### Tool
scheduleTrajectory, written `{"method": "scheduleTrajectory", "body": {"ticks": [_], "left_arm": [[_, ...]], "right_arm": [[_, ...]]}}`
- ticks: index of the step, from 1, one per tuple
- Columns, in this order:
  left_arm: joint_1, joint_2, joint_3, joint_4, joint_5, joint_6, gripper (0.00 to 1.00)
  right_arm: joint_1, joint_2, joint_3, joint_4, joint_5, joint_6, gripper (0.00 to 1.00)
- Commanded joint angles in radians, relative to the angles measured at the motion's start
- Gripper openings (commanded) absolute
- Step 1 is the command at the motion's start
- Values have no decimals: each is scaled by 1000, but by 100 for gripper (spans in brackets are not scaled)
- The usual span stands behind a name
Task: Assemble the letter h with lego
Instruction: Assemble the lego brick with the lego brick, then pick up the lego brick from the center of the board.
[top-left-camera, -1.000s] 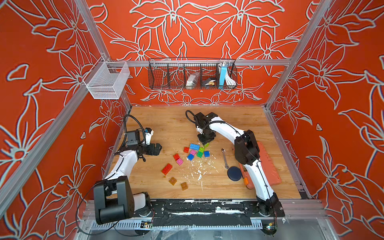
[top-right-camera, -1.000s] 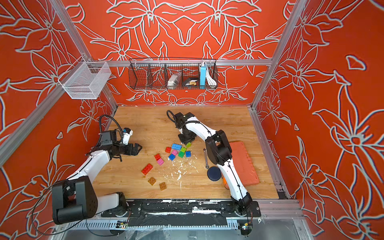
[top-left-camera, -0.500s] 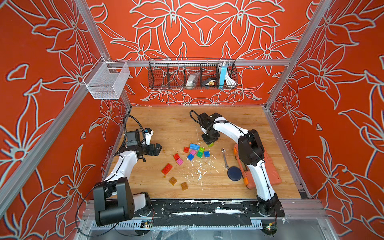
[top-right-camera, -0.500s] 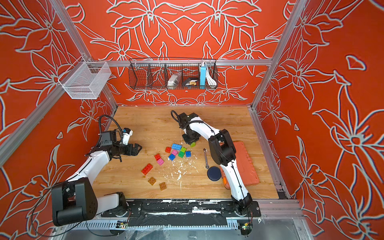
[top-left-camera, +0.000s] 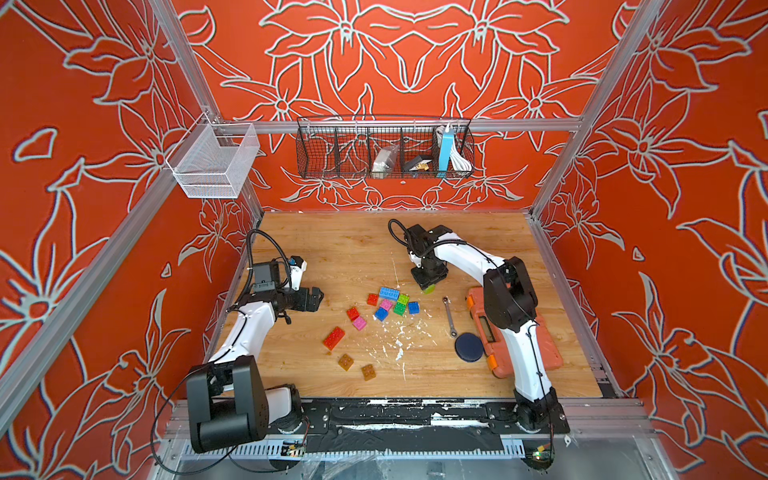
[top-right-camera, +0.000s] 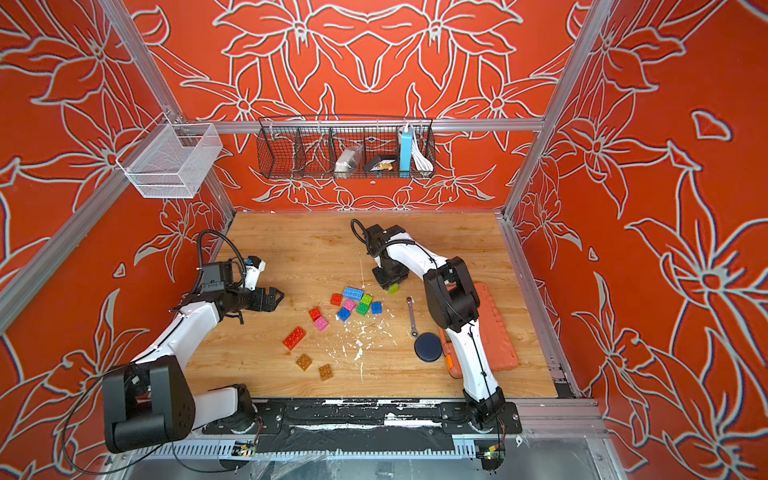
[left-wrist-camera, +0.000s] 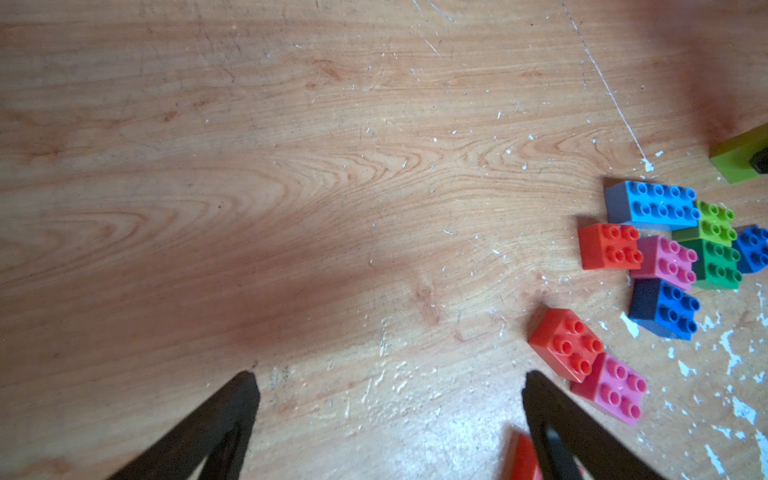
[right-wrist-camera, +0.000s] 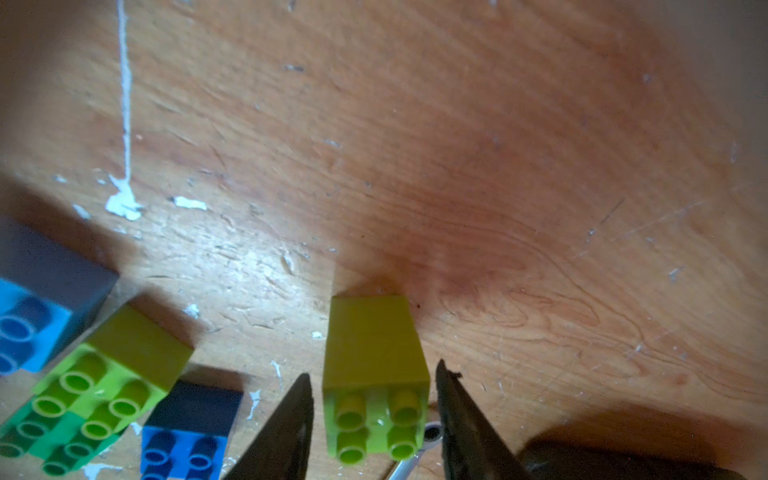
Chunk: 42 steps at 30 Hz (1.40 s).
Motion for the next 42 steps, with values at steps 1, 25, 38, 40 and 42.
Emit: {"method": "scheduleTrajectory", "body": {"ticks": [1,25,38,40,42], "left_arm": [[4,-18,-12,-10,-1,17,100],[3,-8,-9,-4,-2,20,100],[3,-19,-18,7,-11,13,100],[3,-15,-14,6,-10,13,100],[4,-14,-13,4,-14,11,100]], "right_arm": [[-4,-59,5,-20,27,-20,53],[249,-159,-140,138,-182,-245,47],[262,-68,-108,93,-117,-241,47],[263,-64,-106,93,-99,-241,47],[263,-54,-103,91,-84,-241,47]]}}
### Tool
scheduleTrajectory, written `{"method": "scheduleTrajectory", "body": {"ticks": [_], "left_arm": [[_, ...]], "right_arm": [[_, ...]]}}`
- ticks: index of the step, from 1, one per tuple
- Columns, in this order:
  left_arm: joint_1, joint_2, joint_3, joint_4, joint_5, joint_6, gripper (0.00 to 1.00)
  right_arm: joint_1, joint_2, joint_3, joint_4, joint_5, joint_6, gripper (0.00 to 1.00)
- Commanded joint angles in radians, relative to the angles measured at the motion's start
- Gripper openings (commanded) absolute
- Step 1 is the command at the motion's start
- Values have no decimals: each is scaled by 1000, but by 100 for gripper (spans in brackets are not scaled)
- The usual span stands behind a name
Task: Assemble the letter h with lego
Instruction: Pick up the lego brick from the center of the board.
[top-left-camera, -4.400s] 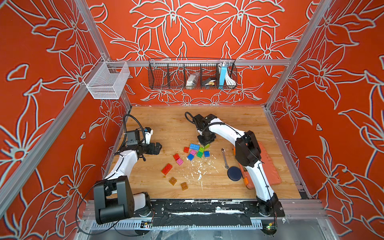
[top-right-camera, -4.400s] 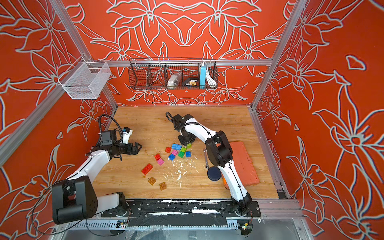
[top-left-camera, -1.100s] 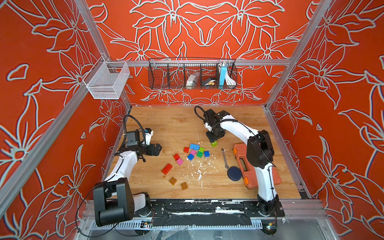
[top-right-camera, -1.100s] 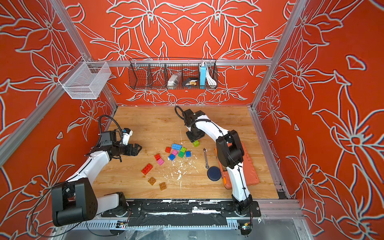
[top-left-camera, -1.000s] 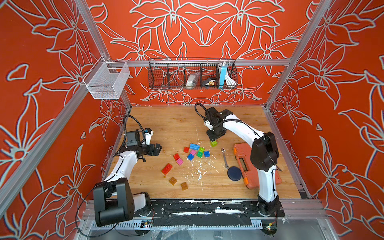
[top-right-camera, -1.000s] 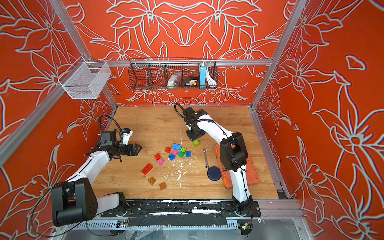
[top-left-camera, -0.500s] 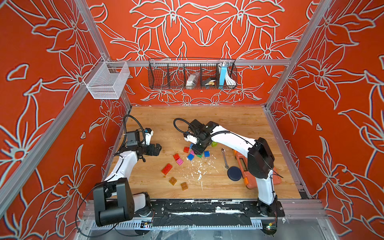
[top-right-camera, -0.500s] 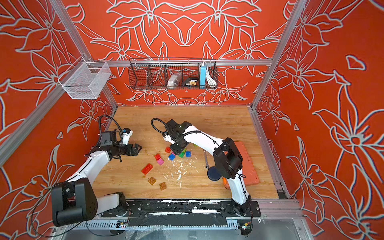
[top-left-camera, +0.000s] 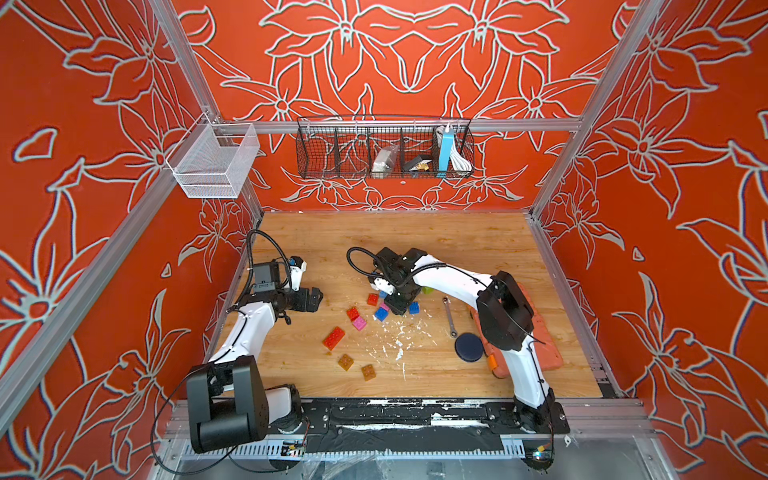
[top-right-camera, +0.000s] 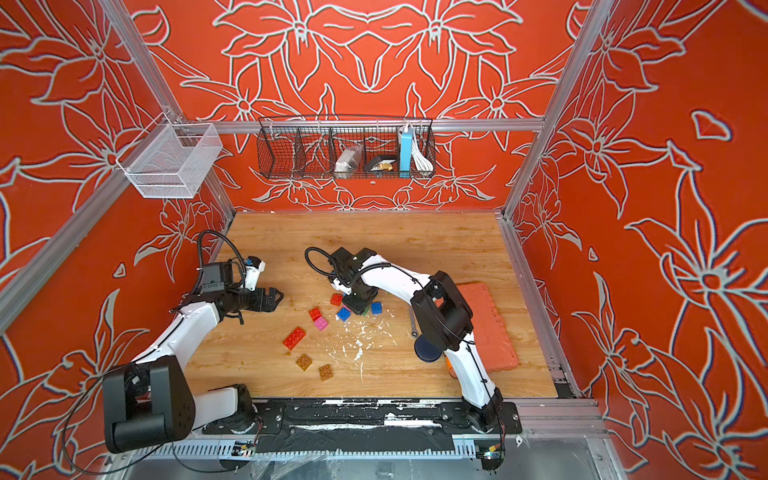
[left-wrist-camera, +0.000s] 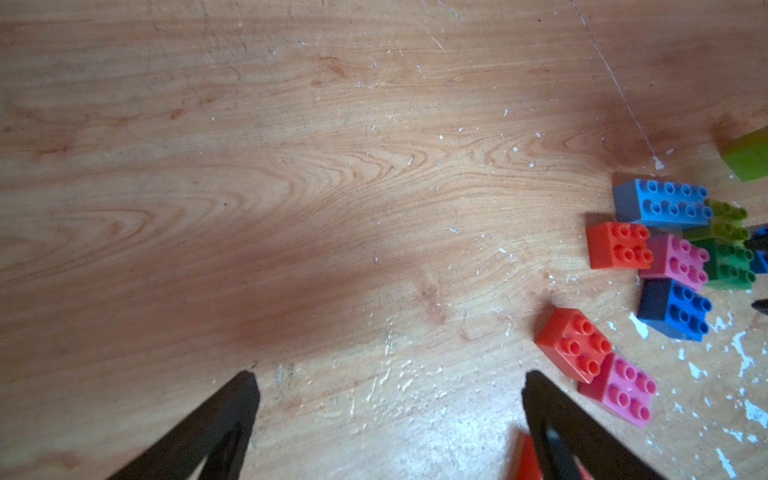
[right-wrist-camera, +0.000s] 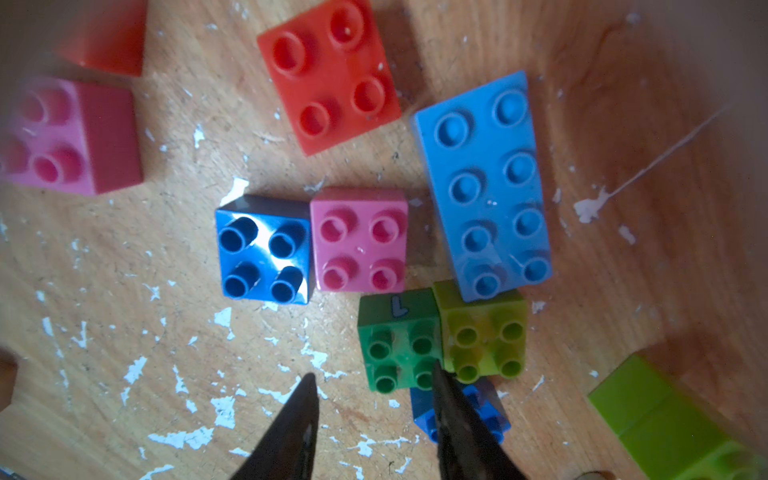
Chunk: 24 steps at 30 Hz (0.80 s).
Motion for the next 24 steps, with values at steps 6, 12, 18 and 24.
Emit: {"method": "scheduleTrajectory", "body": {"ticks": [6,12,18,24], "left_arm": [[3,-16,-11,0,2,10,100],[3,-15,-10,0,4,10,100],[4,-17,-11,1,4,11,100],[4,-21,-14,1,5,12,100]], "right_arm": [[15,51,34,-31,65,-14,47],[31,57,31,-30,63,-3,47],[56,53,43,-29,42,16,45],[67,58,51,-32,51,33,41]]}}
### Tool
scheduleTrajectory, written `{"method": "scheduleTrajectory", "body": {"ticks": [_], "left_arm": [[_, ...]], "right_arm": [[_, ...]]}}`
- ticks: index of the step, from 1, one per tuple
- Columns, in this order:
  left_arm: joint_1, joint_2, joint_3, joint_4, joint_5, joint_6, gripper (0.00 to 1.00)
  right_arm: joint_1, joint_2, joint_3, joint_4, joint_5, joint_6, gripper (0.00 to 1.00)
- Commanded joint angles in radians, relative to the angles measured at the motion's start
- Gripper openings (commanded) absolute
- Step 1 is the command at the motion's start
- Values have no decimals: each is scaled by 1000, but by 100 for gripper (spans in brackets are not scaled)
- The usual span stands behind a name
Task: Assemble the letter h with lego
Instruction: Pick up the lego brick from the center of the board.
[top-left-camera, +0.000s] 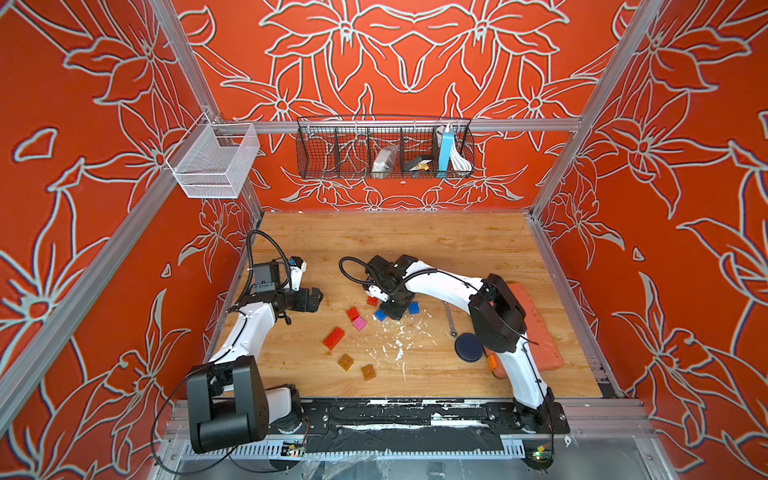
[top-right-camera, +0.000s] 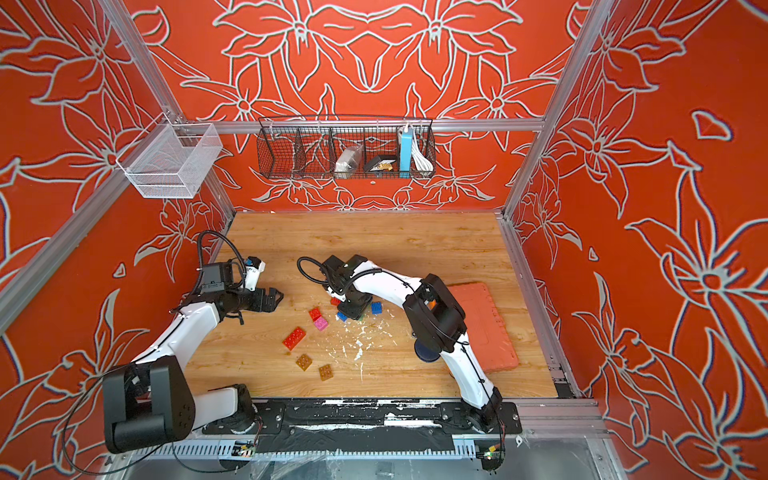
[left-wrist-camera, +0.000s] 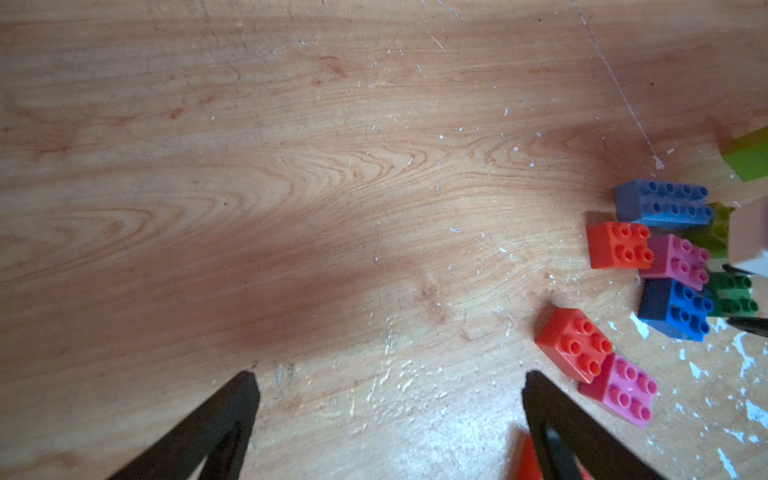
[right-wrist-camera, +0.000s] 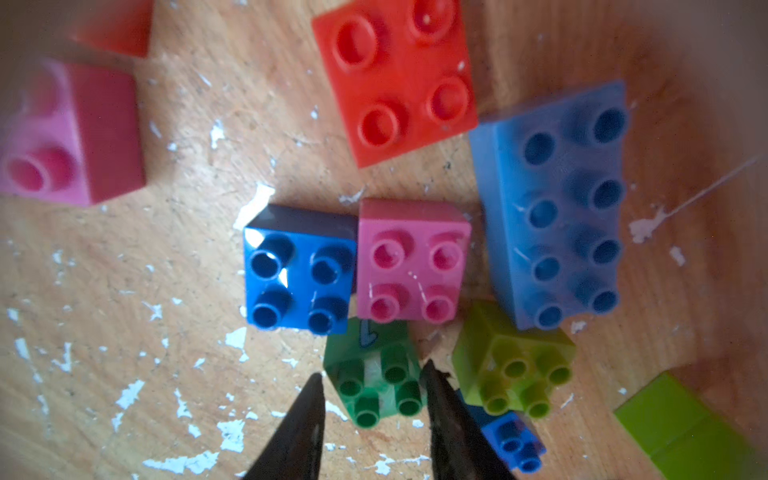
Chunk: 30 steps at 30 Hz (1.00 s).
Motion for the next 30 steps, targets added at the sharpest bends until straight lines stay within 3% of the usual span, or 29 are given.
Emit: {"method": "scheduleTrajectory", "body": {"ticks": [1,17,23,30], "left_arm": [[4,-18,-9,0,6,12,100],[4,-12,-6,-6,5,11,99],[3,-11,-5,-6,7,12,100],[2,-6,-1,-9,7,14,100]], "right_arm": [[10,25,35,-27,15,18,41],[16,52,44,-56,65,-58,43],[17,51,57,-58,60,-38,32],[1,4,112,-135,97,47,27]]}}
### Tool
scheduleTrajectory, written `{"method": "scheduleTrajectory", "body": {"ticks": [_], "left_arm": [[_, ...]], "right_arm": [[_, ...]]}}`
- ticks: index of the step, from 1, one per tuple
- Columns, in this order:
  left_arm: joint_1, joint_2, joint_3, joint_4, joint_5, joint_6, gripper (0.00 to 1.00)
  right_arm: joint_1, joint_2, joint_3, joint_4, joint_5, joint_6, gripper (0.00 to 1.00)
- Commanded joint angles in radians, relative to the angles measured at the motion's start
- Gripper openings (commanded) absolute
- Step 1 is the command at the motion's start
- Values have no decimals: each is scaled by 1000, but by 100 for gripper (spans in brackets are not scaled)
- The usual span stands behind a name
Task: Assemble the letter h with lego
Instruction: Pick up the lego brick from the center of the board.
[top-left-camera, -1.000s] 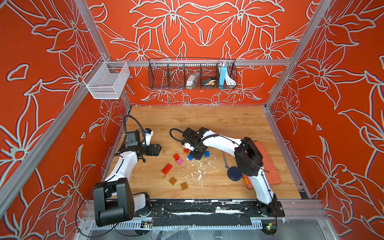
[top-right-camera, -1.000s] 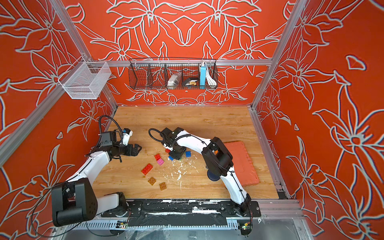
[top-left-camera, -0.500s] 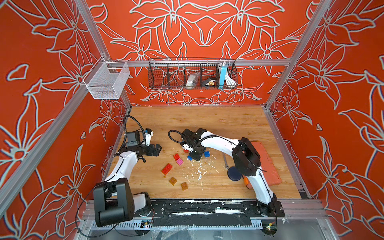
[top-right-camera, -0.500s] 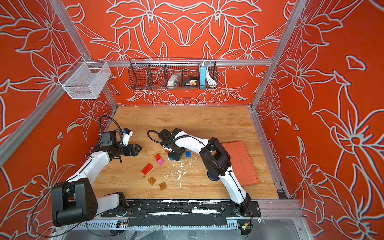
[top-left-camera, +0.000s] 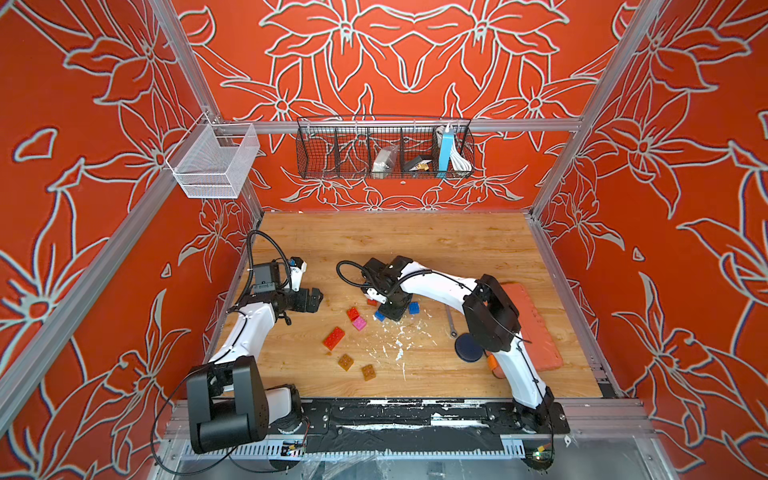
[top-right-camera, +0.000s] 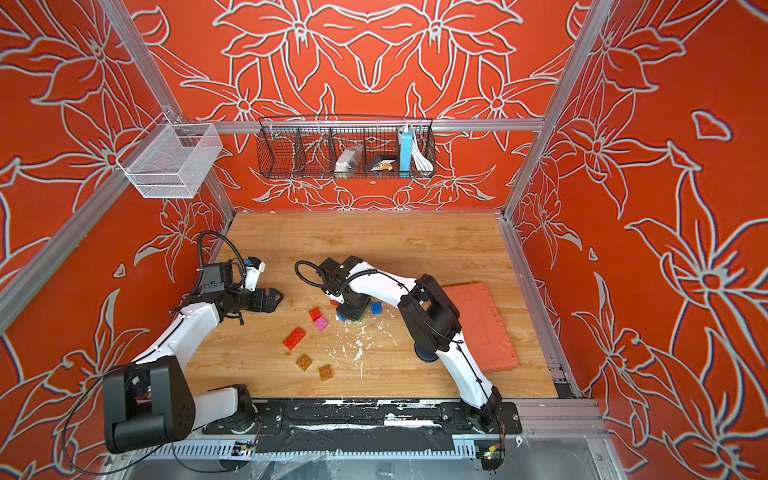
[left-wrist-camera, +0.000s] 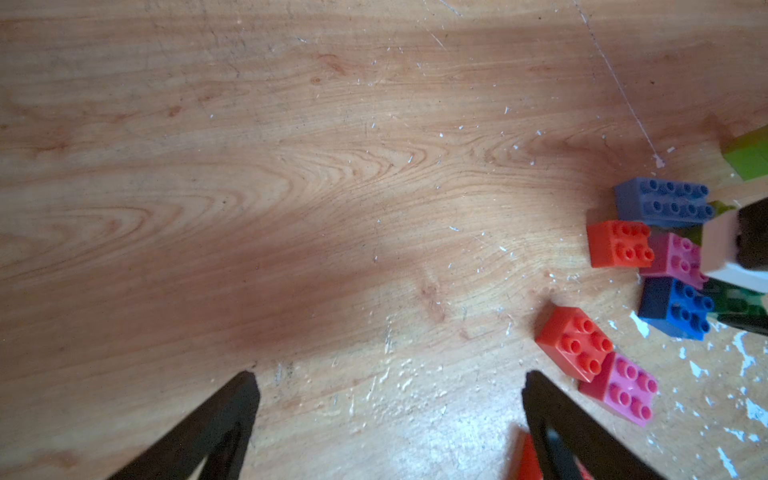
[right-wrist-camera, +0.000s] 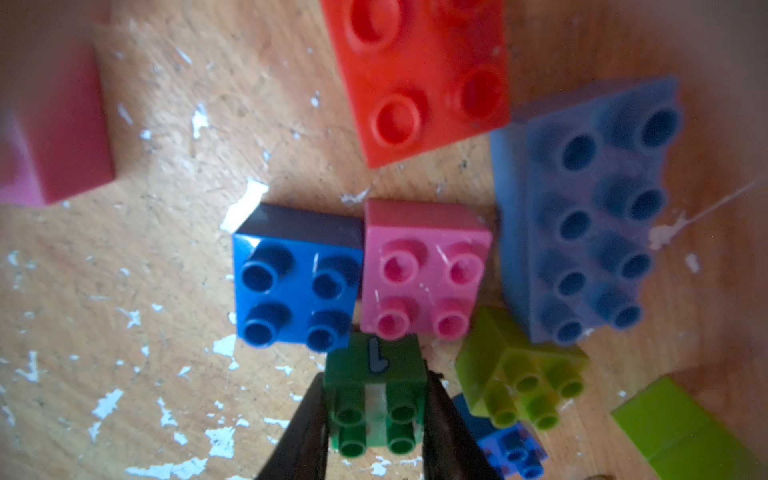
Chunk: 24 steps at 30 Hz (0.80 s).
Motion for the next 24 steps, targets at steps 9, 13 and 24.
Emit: {"method": "scheduleTrajectory", "body": {"ticks": [9,13,24], "left_arm": [[3,-5,1,-12,2,10,100],[3,-3,1,-10,5,12,100],[4,1,6,-13,1,10,100]], "right_arm": [[-101,-46,113,-122,67,118,26],[-120,-21,129,-120,62,132,26],[-126,34,144,-117,-21,132,27]]}}
